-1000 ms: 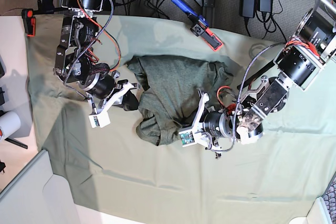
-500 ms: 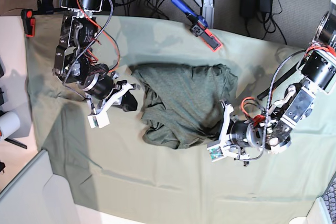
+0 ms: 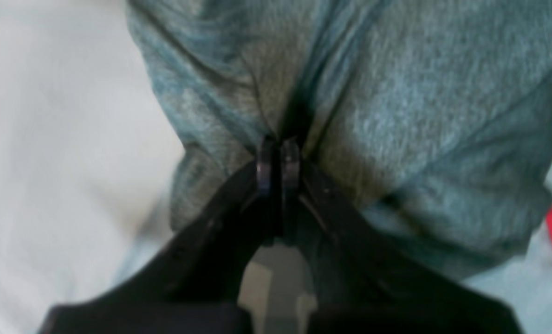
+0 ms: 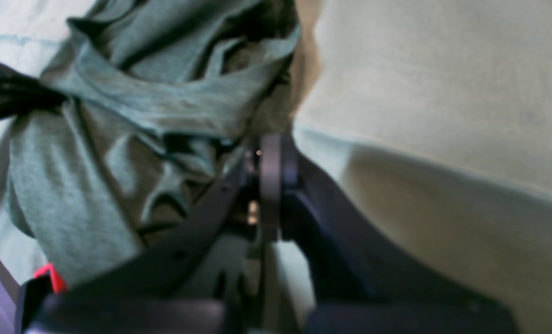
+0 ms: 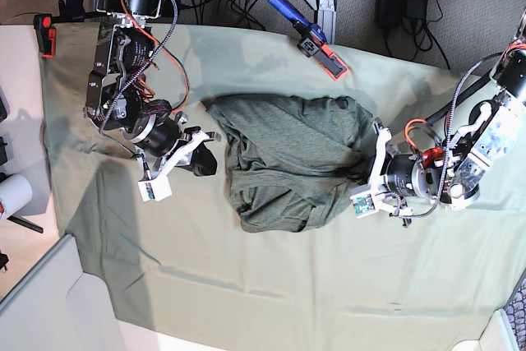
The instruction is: Fold the T-shirt properly
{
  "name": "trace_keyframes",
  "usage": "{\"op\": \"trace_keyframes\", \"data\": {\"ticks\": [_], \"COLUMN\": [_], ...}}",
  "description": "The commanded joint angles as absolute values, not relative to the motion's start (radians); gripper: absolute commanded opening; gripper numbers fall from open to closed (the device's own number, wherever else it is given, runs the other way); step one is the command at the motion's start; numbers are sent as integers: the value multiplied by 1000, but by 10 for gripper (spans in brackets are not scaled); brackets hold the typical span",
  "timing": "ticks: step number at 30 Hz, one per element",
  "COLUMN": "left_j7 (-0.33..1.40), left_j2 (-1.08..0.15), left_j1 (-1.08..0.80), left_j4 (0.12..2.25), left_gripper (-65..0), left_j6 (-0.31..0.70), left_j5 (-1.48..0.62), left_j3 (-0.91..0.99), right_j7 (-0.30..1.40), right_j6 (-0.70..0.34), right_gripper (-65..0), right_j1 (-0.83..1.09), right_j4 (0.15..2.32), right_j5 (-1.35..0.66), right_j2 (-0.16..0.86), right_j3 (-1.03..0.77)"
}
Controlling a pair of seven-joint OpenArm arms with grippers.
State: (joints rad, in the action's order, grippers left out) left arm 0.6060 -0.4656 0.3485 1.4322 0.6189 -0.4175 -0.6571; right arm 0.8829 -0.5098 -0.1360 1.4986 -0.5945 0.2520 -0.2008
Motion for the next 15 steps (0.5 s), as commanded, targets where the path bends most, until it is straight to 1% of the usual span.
{"op": "trace_keyframes", "data": {"ticks": [1,12,15], "left_j7": [588,614,631], "left_j2": [-478,-485,-485], "left_j1": [374,364,358], "left_j4": [1447,1448,1448], "left_gripper": [-650,-650,-650], "left_j6": [625,627,641], "left_j5": [-426,-467,-477], "left_j3": [-648,-648,-648], "right_j7": [855,828,808], "right_j6": [-523,-524,-524], "right_gripper": [-650,-650,-650], "right_j1": [-156,-159,-161], "right_j4": [1515,1515,1515], "right_j5": [-611,-621,-636], "right_j2": [263,263,263], "right_j3": [-205,-205,-205]}}
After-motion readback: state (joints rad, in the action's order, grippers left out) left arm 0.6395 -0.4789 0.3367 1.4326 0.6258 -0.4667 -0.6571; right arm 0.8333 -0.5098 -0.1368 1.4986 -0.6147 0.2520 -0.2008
